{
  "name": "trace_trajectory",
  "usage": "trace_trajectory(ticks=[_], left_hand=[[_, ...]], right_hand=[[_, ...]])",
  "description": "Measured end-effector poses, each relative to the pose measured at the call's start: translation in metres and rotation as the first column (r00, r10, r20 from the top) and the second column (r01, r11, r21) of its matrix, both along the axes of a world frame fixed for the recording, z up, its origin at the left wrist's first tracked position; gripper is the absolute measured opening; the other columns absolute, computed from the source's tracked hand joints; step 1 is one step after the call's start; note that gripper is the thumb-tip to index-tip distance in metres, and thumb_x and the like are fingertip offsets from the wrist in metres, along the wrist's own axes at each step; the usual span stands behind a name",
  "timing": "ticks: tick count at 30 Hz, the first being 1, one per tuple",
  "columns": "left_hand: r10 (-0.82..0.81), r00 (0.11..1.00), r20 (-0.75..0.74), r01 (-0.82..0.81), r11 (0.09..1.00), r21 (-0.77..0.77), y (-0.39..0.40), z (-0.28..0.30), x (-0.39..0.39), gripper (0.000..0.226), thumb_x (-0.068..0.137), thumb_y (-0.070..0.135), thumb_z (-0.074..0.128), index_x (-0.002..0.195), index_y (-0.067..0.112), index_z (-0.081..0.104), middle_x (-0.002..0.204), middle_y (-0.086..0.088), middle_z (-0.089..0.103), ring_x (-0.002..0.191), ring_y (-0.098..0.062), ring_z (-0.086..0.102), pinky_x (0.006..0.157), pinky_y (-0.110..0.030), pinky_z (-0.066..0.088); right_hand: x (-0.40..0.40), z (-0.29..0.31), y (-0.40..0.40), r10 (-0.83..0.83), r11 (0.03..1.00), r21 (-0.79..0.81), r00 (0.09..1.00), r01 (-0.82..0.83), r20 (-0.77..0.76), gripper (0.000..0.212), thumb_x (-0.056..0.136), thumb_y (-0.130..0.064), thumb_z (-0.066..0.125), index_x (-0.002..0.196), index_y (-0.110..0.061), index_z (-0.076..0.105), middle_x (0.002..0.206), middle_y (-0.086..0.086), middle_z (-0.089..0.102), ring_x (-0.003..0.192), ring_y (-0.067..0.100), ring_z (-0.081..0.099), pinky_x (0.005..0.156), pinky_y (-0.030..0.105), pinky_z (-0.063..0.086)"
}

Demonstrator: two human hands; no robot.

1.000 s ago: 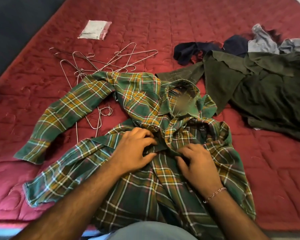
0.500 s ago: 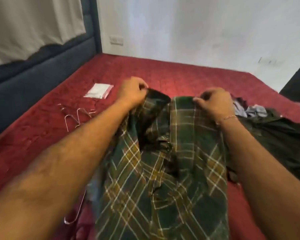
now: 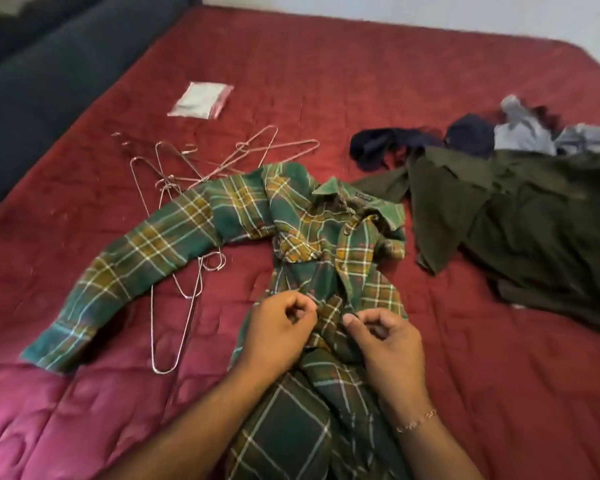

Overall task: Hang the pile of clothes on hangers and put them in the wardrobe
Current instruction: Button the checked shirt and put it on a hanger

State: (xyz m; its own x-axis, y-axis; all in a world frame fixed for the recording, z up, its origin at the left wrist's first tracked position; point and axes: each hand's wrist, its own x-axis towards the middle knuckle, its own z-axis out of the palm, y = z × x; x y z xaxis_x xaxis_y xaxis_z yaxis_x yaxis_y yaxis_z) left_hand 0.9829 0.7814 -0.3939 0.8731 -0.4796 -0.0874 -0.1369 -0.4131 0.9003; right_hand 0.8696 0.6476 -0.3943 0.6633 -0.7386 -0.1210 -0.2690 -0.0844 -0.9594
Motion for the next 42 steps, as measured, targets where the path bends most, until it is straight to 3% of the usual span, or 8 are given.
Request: trace_trajectory(ticks=[3, 7, 16, 26, 30, 35, 39, 42], left_hand=[[0.043, 0.998, -0.038, -0.046, 0.995, -0.087, 0.01, -0.004, -0.011, 0.017, 0.091, 0.005, 0.073, 0.082, 0.018, 0.075, 0.082, 0.006, 0.075, 0.077, -0.006, 0.069, 0.069, -0.011, 0.048], [0.056, 0.99, -0.126, -0.08, 0.978, -0.194, 0.011, 0.001, -0.018, 0.011, 0.093, 0.005, 0.073, 0.087, 0.014, 0.076, 0.085, 0.006, 0.077, 0.078, 0.001, 0.068, 0.075, -0.012, 0.05], [0.05, 0.963, -0.264, -0.13, 0.947, -0.293, 0.006, 0.004, -0.031, 0.013, 0.093, 0.007, 0.074, 0.087, 0.018, 0.076, 0.085, 0.004, 0.076, 0.081, -0.004, 0.069, 0.078, -0.02, 0.054], [0.048, 0.969, -0.242, -0.115, 0.956, -0.269, 0.003, 0.005, -0.031, 0.012, 0.085, 0.005, 0.08, 0.079, 0.015, 0.076, 0.079, -0.007, 0.074, 0.072, -0.013, 0.066, 0.072, -0.033, 0.058], [0.051, 0.963, -0.264, -0.121, 0.96, -0.254, 0.0, 0.006, -0.028, 0.011, 0.085, 0.004, 0.079, 0.077, 0.011, 0.075, 0.071, -0.006, 0.069, 0.064, -0.008, 0.058, 0.064, -0.024, 0.05], [-0.022, 0.965, -0.26, -0.029, 0.982, -0.189, -0.004, -0.001, -0.017, 0.011, 0.082, 0.009, 0.079, 0.073, 0.007, 0.074, 0.068, -0.013, 0.067, 0.065, -0.011, 0.056, 0.065, -0.028, 0.047], [-0.086, 0.963, -0.254, 0.048, 0.987, -0.154, -0.004, -0.004, -0.007, 0.01, 0.07, 0.026, 0.073, 0.066, 0.017, 0.073, 0.069, -0.002, 0.069, 0.067, -0.009, 0.059, 0.068, -0.029, 0.049], [-0.189, 0.939, -0.288, 0.143, 0.975, -0.171, 0.002, -0.013, -0.001, 0.019, 0.083, 0.011, 0.076, 0.068, 0.021, 0.072, 0.067, 0.009, 0.068, 0.067, -0.002, 0.059, 0.068, -0.022, 0.047]], right_hand=[[-0.007, -0.003, 0.017, -0.07, 0.983, 0.173, 0.996, 0.059, 0.057, 0.014, 0.088, -0.001, 0.077, 0.079, -0.01, 0.07, 0.07, -0.004, 0.073, 0.065, 0.002, 0.063, 0.06, 0.017, 0.051], [-0.005, -0.004, 0.032, -0.137, 0.934, 0.347, 0.984, 0.09, 0.112, 0.018, 0.089, 0.0, 0.075, 0.083, -0.015, 0.067, 0.07, 0.001, 0.069, 0.066, 0.01, 0.06, 0.06, 0.023, 0.052], [-0.006, -0.001, 0.044, -0.11, 0.978, 0.195, 0.97, 0.067, 0.217, 0.018, 0.085, 0.006, 0.076, 0.091, -0.011, 0.074, 0.074, -0.004, 0.075, 0.067, 0.001, 0.066, 0.064, 0.016, 0.053], [-0.007, -0.005, 0.046, -0.123, 0.986, 0.142, 0.956, 0.088, 0.267, 0.021, 0.086, 0.008, 0.075, 0.093, -0.012, 0.075, 0.081, -0.006, 0.077, 0.072, 0.002, 0.069, 0.068, 0.015, 0.055], [-0.009, -0.012, 0.044, -0.09, 0.996, 0.041, 0.967, 0.082, 0.237, 0.033, 0.091, 0.009, 0.067, 0.095, -0.022, 0.077, 0.093, -0.014, 0.079, 0.088, 0.003, 0.073, 0.079, 0.015, 0.055], [-0.008, -0.019, 0.034, -0.011, 0.999, -0.031, 0.972, 0.019, 0.235, 0.036, 0.093, 0.011, 0.064, 0.098, -0.022, 0.078, 0.1, -0.011, 0.079, 0.099, 0.008, 0.073, 0.088, 0.019, 0.055], [-0.005, -0.021, 0.031, 0.037, 0.999, -0.012, 0.96, -0.036, 0.277, 0.025, 0.091, 0.005, 0.071, 0.1, -0.017, 0.078, 0.102, -0.003, 0.079, 0.099, 0.014, 0.074, 0.088, 0.022, 0.055], [-0.005, -0.03, 0.029, 0.07, 0.997, -0.048, 0.967, -0.06, 0.246, 0.024, 0.09, 0.003, 0.073, 0.1, -0.018, 0.078, 0.102, -0.004, 0.079, 0.099, 0.013, 0.074, 0.089, 0.023, 0.056]])
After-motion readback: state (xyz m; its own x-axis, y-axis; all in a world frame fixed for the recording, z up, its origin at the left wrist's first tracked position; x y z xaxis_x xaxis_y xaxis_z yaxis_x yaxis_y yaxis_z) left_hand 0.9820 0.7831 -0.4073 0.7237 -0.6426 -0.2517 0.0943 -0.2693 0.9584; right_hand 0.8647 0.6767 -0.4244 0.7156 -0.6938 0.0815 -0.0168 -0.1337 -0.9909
